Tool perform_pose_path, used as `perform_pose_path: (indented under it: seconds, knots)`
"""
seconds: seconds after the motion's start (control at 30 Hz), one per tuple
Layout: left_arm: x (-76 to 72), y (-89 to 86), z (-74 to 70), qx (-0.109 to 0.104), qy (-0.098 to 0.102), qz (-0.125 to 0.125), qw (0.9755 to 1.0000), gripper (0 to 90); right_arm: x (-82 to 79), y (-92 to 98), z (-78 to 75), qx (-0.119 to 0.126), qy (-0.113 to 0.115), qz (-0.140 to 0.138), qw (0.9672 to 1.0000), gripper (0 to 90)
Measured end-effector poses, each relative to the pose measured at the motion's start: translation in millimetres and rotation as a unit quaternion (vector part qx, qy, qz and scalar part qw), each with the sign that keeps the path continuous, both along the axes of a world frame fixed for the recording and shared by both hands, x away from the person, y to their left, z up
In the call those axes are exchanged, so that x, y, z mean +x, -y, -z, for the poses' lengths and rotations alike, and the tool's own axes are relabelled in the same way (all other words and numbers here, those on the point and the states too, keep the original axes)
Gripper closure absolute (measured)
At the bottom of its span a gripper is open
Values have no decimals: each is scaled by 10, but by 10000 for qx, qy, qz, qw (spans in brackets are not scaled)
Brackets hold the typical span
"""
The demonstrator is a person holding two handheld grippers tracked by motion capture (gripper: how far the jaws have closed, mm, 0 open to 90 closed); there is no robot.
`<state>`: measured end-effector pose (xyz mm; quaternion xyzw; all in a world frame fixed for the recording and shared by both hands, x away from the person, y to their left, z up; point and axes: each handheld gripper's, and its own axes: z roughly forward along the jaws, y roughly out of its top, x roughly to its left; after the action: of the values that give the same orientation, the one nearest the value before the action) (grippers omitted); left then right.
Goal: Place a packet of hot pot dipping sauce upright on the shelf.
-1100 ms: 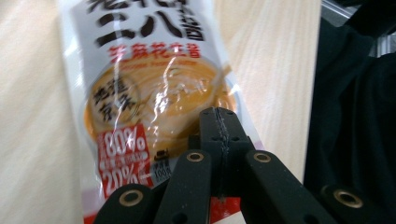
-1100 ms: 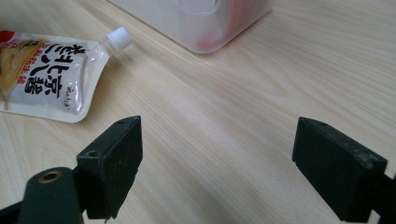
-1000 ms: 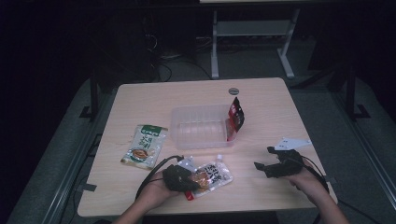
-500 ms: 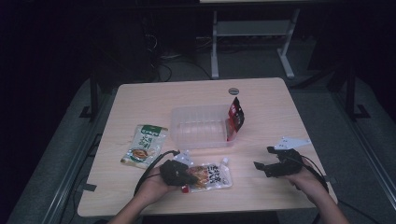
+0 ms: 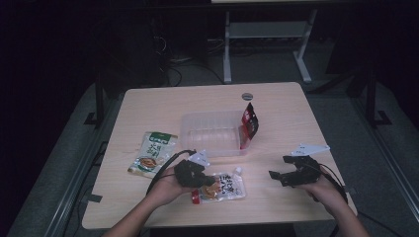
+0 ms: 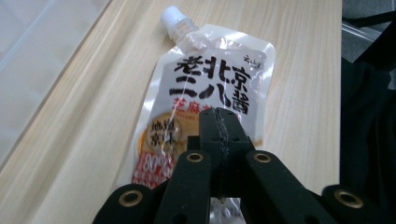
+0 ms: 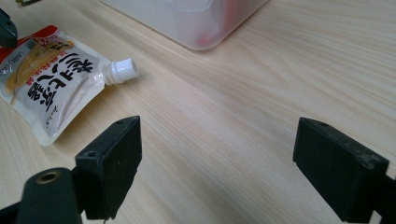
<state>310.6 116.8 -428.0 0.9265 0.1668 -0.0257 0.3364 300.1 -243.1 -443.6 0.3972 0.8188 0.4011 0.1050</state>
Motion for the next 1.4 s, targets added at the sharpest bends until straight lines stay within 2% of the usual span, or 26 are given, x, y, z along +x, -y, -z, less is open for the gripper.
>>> perform_pose_path:
  seconds: [0.2,0.43,0.63,0.87,1.0,1.17,1.33,1.4]
  knots:
    - [31,61,100,-6,-2,-20,10000,899,14,-8,33,-56,-71,29,10000,153]
    - [45,98,174,135,-5,-32,9999,899,-1,5,33,-45,-45,57,10000,153]
    - [79,135,216,235,-83,-22,9997,900,-45,32,36,-14,-58,101,9999,153]
    - [77,180,242,380,-47,-5,9993,900,-115,-29,9,162,-148,10,9998,146]
    - [74,214,248,448,-21,-29,9990,900,-168,-124,-7,203,-320,-187,9991,137]
    - [94,214,248,438,-95,-35,9990,900,-252,-256,-39,273,-573,-366,9973,137]
    - [99,213,246,455,-110,-25,9989,900,-249,-392,-2,386,-991,-574,9927,137]
    - [100,212,246,447,-119,-28,9989,900,-234,-458,13,405,-1088,-648,9911,140]
